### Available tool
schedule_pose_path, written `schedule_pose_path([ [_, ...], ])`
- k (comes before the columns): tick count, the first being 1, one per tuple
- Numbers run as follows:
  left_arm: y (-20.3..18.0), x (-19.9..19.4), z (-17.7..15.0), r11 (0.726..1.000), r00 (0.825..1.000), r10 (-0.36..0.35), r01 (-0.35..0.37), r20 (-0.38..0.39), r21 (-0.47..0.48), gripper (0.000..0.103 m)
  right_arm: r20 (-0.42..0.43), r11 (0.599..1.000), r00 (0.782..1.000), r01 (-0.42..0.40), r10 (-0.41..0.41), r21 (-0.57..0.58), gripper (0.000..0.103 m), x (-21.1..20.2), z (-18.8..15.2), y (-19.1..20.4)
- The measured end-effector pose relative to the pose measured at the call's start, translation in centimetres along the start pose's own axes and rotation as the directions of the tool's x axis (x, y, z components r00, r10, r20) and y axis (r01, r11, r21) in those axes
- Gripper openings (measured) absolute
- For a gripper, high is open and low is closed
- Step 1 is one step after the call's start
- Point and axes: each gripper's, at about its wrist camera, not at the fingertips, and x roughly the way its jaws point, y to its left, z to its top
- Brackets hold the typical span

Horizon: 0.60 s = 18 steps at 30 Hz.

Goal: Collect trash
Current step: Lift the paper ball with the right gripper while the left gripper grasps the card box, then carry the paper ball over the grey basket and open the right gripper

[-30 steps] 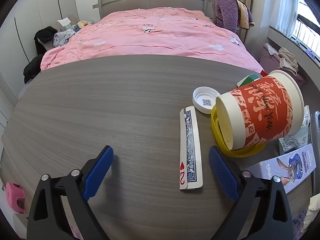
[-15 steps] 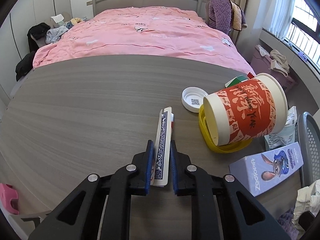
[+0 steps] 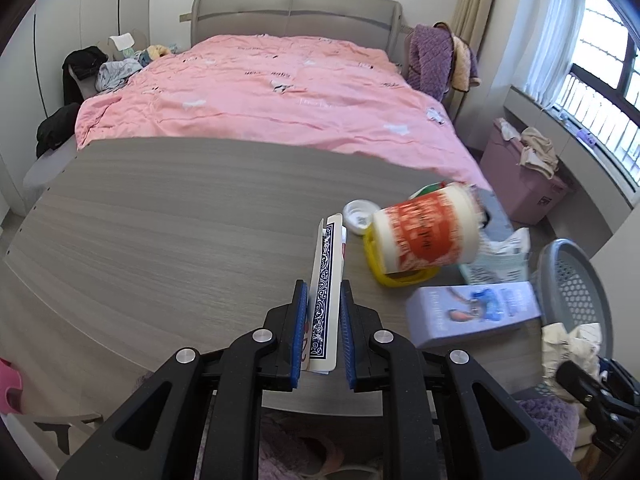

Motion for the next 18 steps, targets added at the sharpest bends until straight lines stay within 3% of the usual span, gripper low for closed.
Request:
schedule_pose_path([
  [9, -9.1, -3.1, 1.1, 0.978, 0.985, -0.168, 0.162, 0.039, 0.129, 0.016, 0.09, 0.992, 0.992, 0.08, -0.088, 0.094, 0.064, -4.2, 0.1, -5.9],
  [18, -20.9, -0.6, -0.9, 0.905, 0.958, -0.277, 0.284, -0.069, 0.317, 0.016, 0.124, 0.958, 0.966, 0.198, -0.227, 0.208, 0.064, -7.2, -0.5, -13.6],
])
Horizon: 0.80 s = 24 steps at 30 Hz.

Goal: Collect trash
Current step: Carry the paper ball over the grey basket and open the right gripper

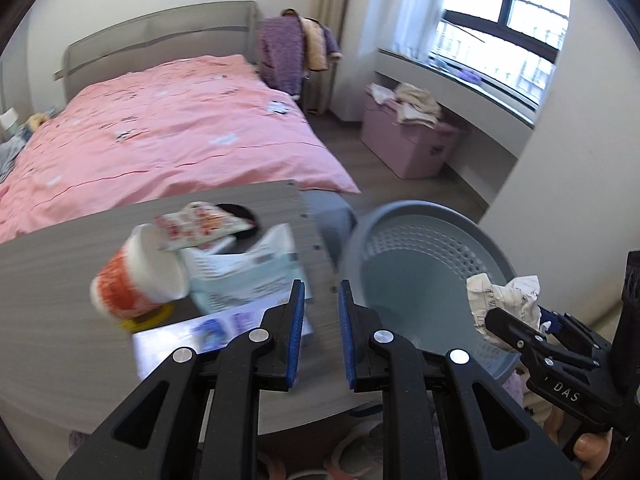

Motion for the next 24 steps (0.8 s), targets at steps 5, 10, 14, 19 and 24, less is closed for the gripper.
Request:
schedule_pose_path([
  [5, -3.5, 2.6, 0.9, 0.998, 0.999, -0.029, 0.031, -0.035, 0.054, 0.016, -0.008, 0.998, 1.0, 0.029, -0.028, 0.047, 0.064, 0.3, 0.2, -3.2],
  [10, -4.4, 4.2, 1.4, 0.997, 0.998, -0.023, 0.027, -0.058, 0.071, 0.016, -0.03, 0.997, 0.999, 0.015, -0.013, 0.075, 0.064, 1.2, -0.1, -4.7],
  [14, -4.6, 5.1, 1.3, 0.998, 0.997, -0.01, 0.016, -0.082, 0.068, 0.016, -0.04, 0.997, 0.999, 0.001, 0.002, 0.083, 0.064, 1.8, -0.1, -5.0],
  [19, -4.5, 5.1, 1.1, 0.998, 0.997, -0.001, 0.006, -0.082, 0.065, 0.016, -0.045, 0.996, 0.999, -0.006, 0.01, 0.084, 0.064, 2.0, -0.2, -5.0],
  [24, -4.0, 5.2, 1.1, 0.999, 0.996, 0.003, 0.001, -0.085, 0.051, 0.016, -0.048, 0.996, 0.999, -0.007, 0.011, 0.084, 0.064, 2.1, -0.2, -5.1],
])
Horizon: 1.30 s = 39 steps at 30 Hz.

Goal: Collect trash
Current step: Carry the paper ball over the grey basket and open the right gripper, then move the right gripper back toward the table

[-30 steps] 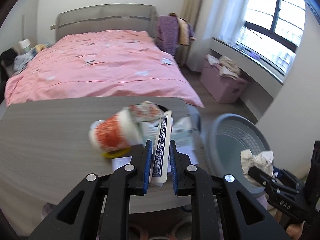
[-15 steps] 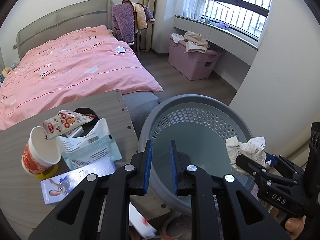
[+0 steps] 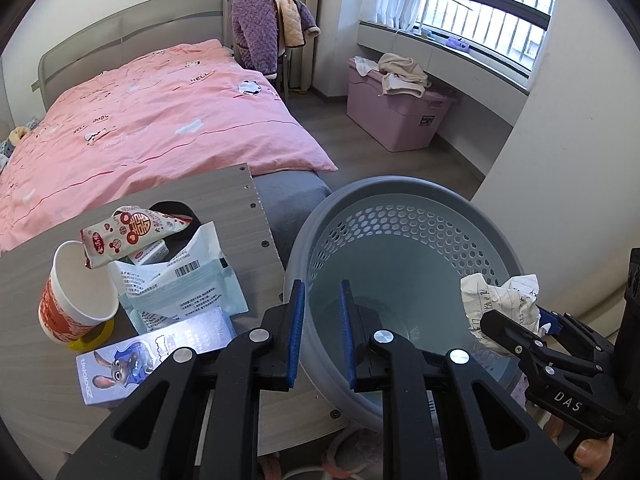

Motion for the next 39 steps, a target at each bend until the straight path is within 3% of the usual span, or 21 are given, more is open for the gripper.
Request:
schedule_pose_path([
  [11, -1.0, 0.9, -0.7, 0.999, 1.0, -0.015, 0.016, -0.023, 0.032, 0.019, -0.008, 1.0, 1.0, 0.018, -0.018, -0.008, 0.065, 0.2, 0.0, 0.3],
  [19, -1.2, 0.9, -0.8, 0.999, 1.0, -0.009, 0.01, -0.016, 0.041, 0.046, 0.011, 1.0, 0.999, 0.03, -0.03, 0.001, 0.074, -0.3, 0.2, -0.2],
  [29, -1.2, 0.6, -1.0, 0.999, 1.0, -0.001, 0.001, -0.013, 0.036, 0.048, 0.004, 1.0, 1.0, 0.018, -0.018, 0.009, 0.074, -0.1, 0.0, -0.3],
  [39, -0.1, -0.4, -1.3, 1.0, 1.0, 0.021, -0.021, 0.017, -0.001, 0.058, -0.001, 1.0, 1.0, -0.002, 0.002, 0.001, 0.074, 0.1, -0.1, 0.3],
])
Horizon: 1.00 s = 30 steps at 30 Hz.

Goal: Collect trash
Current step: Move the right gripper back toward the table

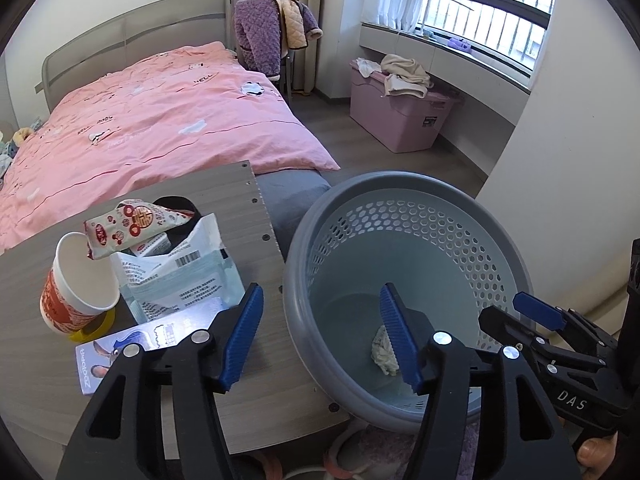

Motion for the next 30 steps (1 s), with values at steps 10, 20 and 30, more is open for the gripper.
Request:
schedule_pose_path([
  [10, 3.6, -1.7, -0.3, 0.996, 0.998, 0.059, -0.056, 0.034, -0.074, 0.065, -0.016, 0.997, 0.999, -0.05, 0.049, -0.052, 0.075, 0.5, -0.1, 2.8],
  [20, 10.1, -4.3, -1.8, 0.967, 0.984, 0.176, -0.164, 0.043, -0.197, 0.067, -0.06, 0.97, 0.983, -0.181, 0.173, -0.161, 0.077, 1.4, 0.3, 8.2],
  [30, 16.9, -6.0, -4.1, 0.908, 0.957, 0.288, -0.269, 0.014, -0.321, 0.068, -0.15, 0.892, 0.955, -0.292, 0.255, -0.345, 0.079, 3.5, 0.4, 15.3],
])
